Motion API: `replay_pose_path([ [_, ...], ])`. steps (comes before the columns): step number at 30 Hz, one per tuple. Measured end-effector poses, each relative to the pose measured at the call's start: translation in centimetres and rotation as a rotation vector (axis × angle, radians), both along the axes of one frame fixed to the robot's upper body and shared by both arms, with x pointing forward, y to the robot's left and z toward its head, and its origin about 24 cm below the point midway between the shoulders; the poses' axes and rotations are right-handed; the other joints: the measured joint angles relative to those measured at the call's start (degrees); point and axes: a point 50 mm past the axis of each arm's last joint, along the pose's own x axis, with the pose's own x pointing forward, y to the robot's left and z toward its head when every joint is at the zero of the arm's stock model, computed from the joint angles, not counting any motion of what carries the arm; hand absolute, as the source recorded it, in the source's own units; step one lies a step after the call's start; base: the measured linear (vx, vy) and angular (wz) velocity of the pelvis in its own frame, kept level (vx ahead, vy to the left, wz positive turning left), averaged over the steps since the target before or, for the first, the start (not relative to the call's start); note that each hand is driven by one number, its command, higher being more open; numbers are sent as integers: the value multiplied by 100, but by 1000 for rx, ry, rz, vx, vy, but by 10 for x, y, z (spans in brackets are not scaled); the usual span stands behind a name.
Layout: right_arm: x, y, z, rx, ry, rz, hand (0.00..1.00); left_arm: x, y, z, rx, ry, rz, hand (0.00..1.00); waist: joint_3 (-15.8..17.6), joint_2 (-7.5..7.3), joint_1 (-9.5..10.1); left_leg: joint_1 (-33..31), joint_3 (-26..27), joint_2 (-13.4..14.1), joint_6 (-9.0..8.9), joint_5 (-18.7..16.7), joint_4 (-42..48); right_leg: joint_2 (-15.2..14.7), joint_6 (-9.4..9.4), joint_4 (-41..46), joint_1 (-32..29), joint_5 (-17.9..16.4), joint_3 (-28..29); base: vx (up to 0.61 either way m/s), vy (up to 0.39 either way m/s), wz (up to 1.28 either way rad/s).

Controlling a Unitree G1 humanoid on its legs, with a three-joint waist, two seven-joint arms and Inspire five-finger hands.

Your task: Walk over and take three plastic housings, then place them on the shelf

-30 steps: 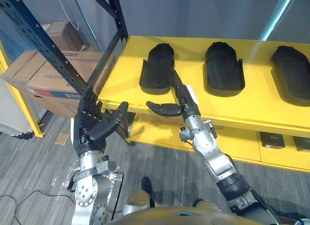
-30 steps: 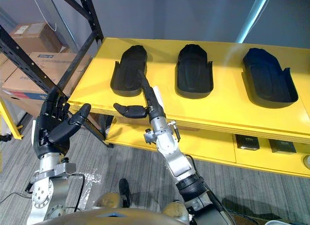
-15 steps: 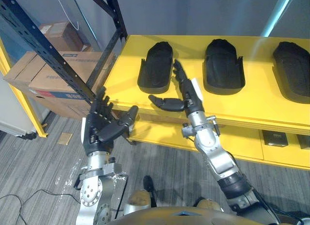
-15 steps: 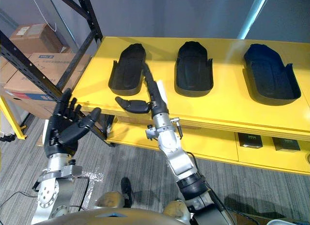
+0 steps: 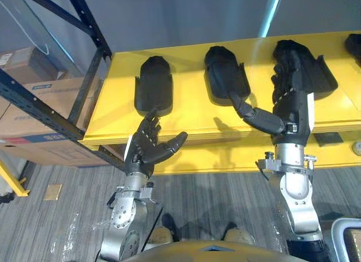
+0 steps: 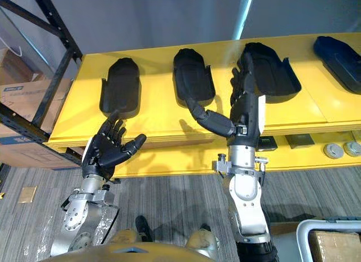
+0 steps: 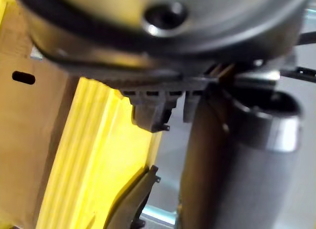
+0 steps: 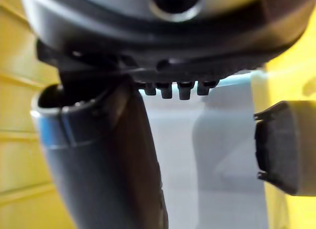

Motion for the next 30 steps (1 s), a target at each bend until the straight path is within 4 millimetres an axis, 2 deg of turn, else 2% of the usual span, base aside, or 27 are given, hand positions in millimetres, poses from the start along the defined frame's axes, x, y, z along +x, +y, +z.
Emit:
replay_pose_path([
  [5,-4,0,-7,-14,38,23,100,10,3,2,3,4,62,100,28,-44,4,-10,157,56,-16,-42,72,66,-24,-93,-58,94,154,-27,-3,-17],
  [9,-4,0,-7,-13,38,19,100,13,17,2,24,17,147,100,88,-142,-109,-48,214,91,-12,-100,181,81,-33,-153,-64,144,196,-28,14,-8],
  [13,-3,-1,-9,-11,47,13,100,19,22,7,27,5,194,100,108,-173,-124,-94,224,102,-10,-99,188,105,-43,-218,-90,201,209,-8,1,0],
  [19,-3,-1,-10,-10,49,11,100,26,26,7,34,17,239,100,120,-184,-130,-105,274,100,-8,-105,189,114,-39,-225,-136,209,281,2,12,-5],
  [30,-2,0,-9,-7,45,9,100,37,32,14,63,-4,297,100,294,-288,-147,-99,366,119,-11,-180,286,112,-39,-200,-176,209,394,-3,9,-4],
])
